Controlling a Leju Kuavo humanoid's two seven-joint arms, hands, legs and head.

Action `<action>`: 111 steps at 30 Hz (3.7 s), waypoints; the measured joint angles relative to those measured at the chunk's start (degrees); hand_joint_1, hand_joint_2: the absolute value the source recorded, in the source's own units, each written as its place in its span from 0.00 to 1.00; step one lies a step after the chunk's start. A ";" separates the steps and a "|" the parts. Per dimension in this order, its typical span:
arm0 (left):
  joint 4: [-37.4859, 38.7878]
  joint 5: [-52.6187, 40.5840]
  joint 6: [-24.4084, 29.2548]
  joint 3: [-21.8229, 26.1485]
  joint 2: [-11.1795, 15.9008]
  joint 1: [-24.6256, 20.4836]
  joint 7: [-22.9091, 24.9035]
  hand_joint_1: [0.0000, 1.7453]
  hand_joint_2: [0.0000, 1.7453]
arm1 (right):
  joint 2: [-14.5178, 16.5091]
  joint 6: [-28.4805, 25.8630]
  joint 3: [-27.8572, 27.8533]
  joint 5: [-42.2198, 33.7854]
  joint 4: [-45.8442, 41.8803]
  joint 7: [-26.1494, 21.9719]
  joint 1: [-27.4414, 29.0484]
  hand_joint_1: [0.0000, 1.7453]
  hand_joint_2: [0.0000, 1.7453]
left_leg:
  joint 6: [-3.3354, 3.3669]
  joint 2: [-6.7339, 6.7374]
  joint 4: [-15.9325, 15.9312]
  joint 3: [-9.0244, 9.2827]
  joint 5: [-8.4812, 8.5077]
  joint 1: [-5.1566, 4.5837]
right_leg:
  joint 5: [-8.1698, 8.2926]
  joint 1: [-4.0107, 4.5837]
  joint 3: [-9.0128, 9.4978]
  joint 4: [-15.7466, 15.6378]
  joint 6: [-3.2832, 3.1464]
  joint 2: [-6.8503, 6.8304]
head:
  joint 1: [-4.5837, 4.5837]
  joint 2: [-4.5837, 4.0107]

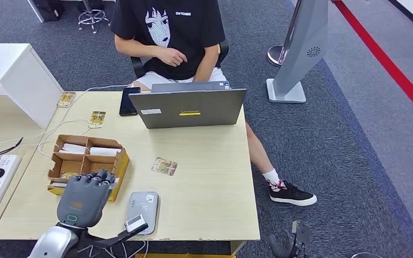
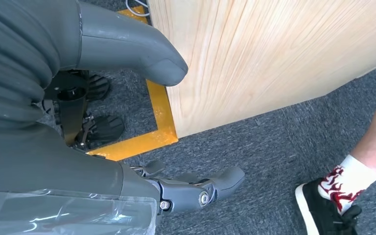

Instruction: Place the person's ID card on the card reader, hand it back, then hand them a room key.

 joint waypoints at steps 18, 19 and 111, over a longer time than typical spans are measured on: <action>10.61 0.95 -0.45 -6.97 -0.20 -0.05 0.57 1.00 1.00 | -0.02 -0.08 0.32 0.73 0.00 -0.06 -0.01 0.00 1.00 | -0.01 0.00 0.00 -0.01 0.00 0.02 | 0.00 0.01 0.00 0.02 0.00 0.00 | 0.01 0.00; 10.78 0.96 -0.45 -7.03 -0.20 -0.06 0.60 1.00 1.00 | -0.02 -0.08 0.32 0.73 0.00 -0.06 -0.01 0.00 1.00 | -0.01 0.00 0.00 -0.01 0.00 0.02 | 0.00 0.01 0.00 0.02 0.00 0.00 | 0.00 0.00; 10.77 -1.77 -0.61 5.49 3.61 -13.02 4.33 1.00 1.00 | 0.09 0.59 4.83 2.99 1.25 -0.15 -1.16 0.00 1.00 | -0.08 -0.08 0.00 0.00 0.06 0.03 | 0.06 0.01 0.02 0.09 -0.05 -0.03 | 0.00 0.00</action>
